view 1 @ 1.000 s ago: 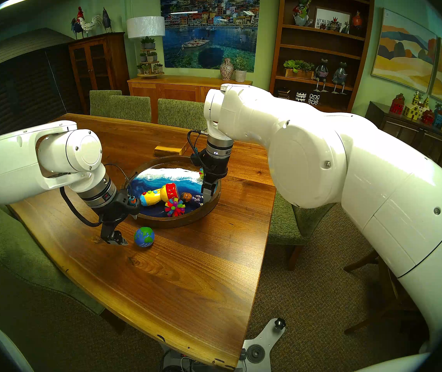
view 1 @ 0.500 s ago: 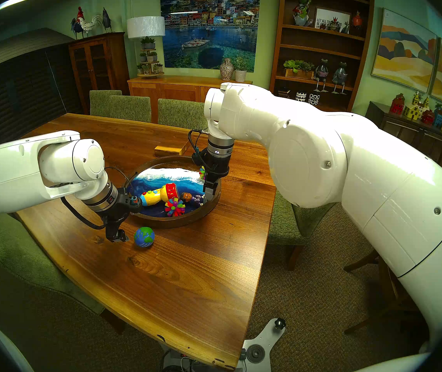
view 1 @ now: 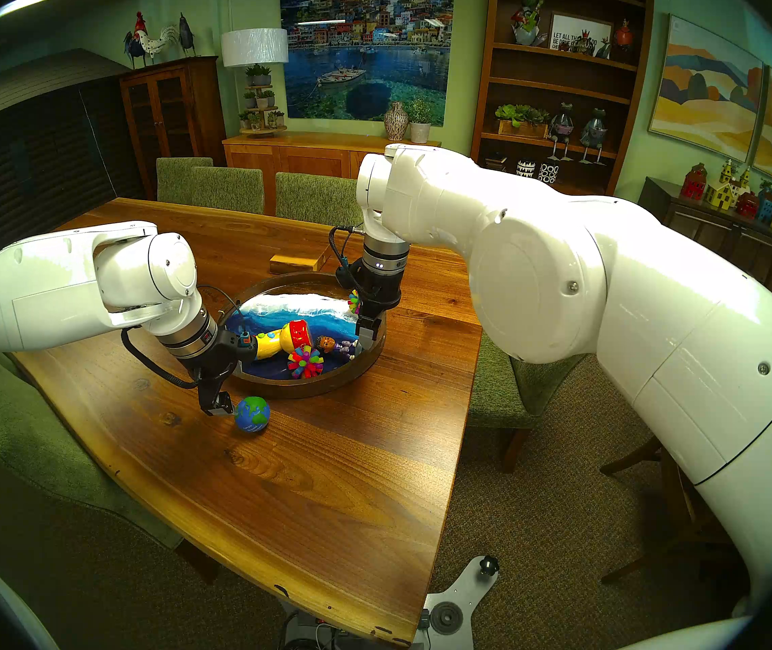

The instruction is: Put toys in center tray

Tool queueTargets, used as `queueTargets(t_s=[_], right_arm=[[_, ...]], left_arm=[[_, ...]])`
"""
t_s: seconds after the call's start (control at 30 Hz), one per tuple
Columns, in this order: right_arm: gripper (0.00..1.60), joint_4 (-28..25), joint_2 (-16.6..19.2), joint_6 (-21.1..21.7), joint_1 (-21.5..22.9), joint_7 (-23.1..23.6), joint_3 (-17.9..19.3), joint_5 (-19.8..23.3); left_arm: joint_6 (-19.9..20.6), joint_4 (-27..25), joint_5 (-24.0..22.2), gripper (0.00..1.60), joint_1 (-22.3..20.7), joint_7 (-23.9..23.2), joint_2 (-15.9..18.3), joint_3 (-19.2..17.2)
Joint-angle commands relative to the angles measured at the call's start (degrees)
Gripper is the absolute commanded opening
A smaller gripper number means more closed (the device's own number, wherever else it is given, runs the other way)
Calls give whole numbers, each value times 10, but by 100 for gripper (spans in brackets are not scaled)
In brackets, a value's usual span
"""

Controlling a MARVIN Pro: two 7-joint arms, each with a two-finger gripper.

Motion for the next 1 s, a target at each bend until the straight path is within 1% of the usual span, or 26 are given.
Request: queueTargets(t_s=[0.0,0.2,0.5,0.87,0.9,0.93,0.97], right_arm=[[160,14,1,-1,23,40,2,0],[160,15,1,-1,22,43,2,-1],[160,17,1,-1,21,45,3,-3],[160,19,1,-1,21,47,3,-5],[160,20,1,-1,20,47,4,-5],[160,20,1,-1,20,47,4,-5],[160,20,1,-1,20,47,4,-6]], left_arm=[[-16,32,-21,160,3,-12,-46,-14],[-24,45,-27,160,8,-20,-60,-13],[-27,72,-23,160,27,-16,-85,-1],[-29,58,-17,160,40,-18,-87,18],[-28,57,-16,157,40,-18,-87,18],[-28,56,-16,134,40,-18,-86,19],[-28,56,-16,99,39,-18,-85,18]])
